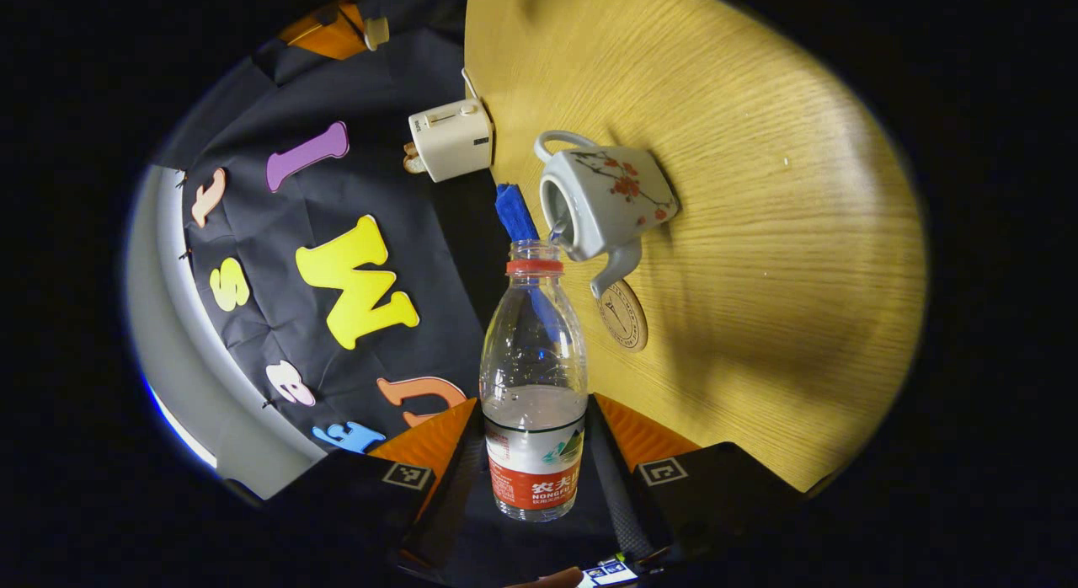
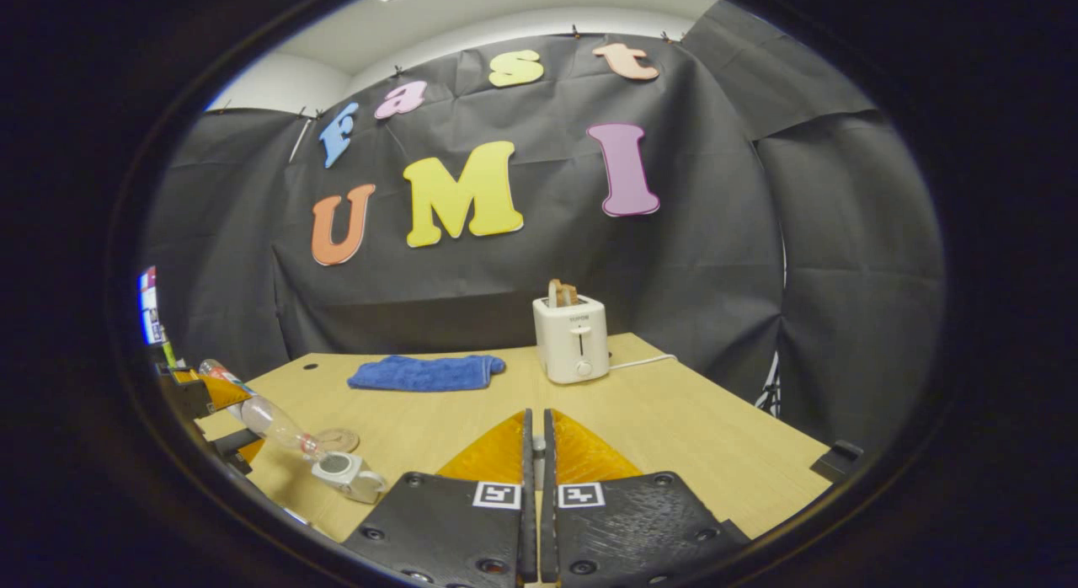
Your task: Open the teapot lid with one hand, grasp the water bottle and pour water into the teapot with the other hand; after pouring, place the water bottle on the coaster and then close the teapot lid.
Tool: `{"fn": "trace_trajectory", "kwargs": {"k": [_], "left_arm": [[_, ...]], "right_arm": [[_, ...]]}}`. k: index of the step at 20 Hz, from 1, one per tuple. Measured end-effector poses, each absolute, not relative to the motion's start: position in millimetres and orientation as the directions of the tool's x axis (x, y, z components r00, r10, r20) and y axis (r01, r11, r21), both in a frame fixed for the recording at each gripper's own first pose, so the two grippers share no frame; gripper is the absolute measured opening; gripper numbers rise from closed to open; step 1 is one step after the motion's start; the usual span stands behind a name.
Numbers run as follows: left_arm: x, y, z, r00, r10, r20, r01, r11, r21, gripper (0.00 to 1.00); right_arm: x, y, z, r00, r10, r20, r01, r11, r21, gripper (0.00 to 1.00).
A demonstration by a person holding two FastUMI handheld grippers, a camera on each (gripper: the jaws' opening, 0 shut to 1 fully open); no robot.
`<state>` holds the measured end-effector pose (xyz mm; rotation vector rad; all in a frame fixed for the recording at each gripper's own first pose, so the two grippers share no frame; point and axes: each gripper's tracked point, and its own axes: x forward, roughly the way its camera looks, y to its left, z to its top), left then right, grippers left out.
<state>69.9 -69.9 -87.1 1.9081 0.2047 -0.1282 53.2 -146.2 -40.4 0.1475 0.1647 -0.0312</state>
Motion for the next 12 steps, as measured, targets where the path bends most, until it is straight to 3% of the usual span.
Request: {"fn": "trace_trajectory", "kwargs": {"k": [1, 2, 12], "left_arm": [[70.8, -71.2, -86.5, 0.979, 0.082, -0.186, 0.203, -0.345, 0.916, 0.78], [70.6, -72.4, -83.9, 0.98, 0.081, -0.18, 0.197, -0.359, 0.912, 0.74], [65.1, -83.7, -68.4, 0.983, 0.08, -0.167, 0.185, -0.499, 0.847, 0.74]], "right_arm": [[53.7, -146.1, -41.1, 0.986, -0.018, -0.168, 0.042, 0.989, 0.141, 0.01], [52.7, -146.5, -40.1, 0.986, -0.02, -0.167, 0.043, 0.989, 0.139, 0.02], [48.0, -146.1, -32.9, 0.987, -0.004, -0.159, 0.029, 0.987, 0.155, 0.02]]}}
